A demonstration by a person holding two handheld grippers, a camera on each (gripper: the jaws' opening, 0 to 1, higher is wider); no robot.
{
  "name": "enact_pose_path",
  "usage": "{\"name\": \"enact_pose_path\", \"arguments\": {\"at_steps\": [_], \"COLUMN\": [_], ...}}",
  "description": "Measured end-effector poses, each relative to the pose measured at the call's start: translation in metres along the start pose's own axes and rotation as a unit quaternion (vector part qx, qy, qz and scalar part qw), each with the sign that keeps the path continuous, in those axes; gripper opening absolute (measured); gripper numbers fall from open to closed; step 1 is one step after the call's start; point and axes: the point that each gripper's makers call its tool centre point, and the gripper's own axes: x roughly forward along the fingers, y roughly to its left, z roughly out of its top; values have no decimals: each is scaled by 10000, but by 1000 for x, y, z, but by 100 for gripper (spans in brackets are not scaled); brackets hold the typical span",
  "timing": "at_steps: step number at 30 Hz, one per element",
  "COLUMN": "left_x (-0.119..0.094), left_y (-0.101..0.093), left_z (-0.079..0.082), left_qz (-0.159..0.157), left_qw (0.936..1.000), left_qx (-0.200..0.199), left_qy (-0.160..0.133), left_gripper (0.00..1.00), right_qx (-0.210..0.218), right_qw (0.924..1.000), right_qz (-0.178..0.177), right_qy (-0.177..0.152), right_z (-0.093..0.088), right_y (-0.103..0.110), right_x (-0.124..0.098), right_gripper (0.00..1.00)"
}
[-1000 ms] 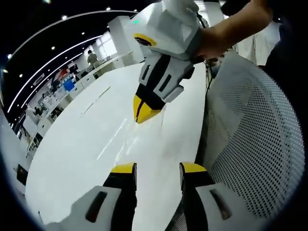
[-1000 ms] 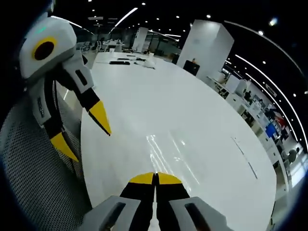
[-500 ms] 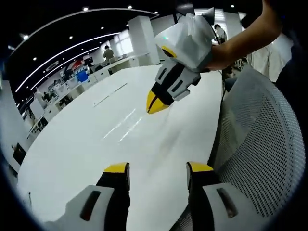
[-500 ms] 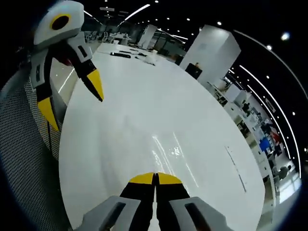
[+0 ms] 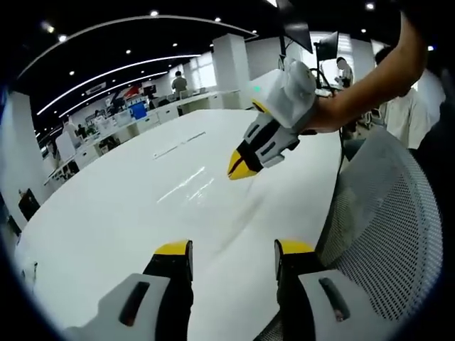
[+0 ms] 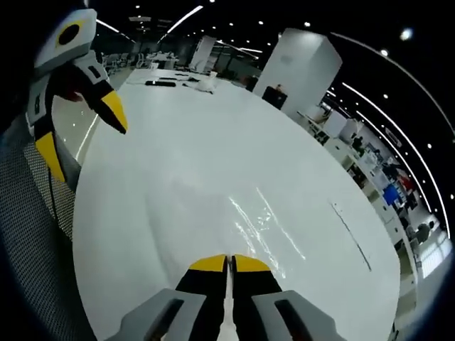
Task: Open the resealable bag by pulling the two sides of the seal apart until the entire bag opening is separated and visibly accessible.
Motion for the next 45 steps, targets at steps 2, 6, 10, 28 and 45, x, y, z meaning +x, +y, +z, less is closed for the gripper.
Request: {"name": "enact_pose_path", "arguments": {"at_steps": [2,6,10,28,45], "left_x": [-1,-4,-7,-28,-40], "left_y": [2,6,8,10,-7], "left_z": [1,4,6,9,22], "left_qz": [40,181,268,552,352], "left_qw": [10000,9998,9994,9941,9823], "left_qx": [-26,-55,-149,-734,-1437], "left_qy": [-24,-107,-159,-575,-1147], "left_gripper": [44,43,44,45,55], "right_qx": [82,435,1002,2103,2759], "right_qw": [10000,9990,9946,9755,9560], "right_qz": [45,111,143,-33,-534], "right_qy": [-17,-28,-216,-646,-837], "right_z": [0,1,4,-6,-38], "right_y": [3,8,15,33,39], "right_x": [0,-2,-7,-80,-140], "right_gripper": [0,7,10,21,62]}}
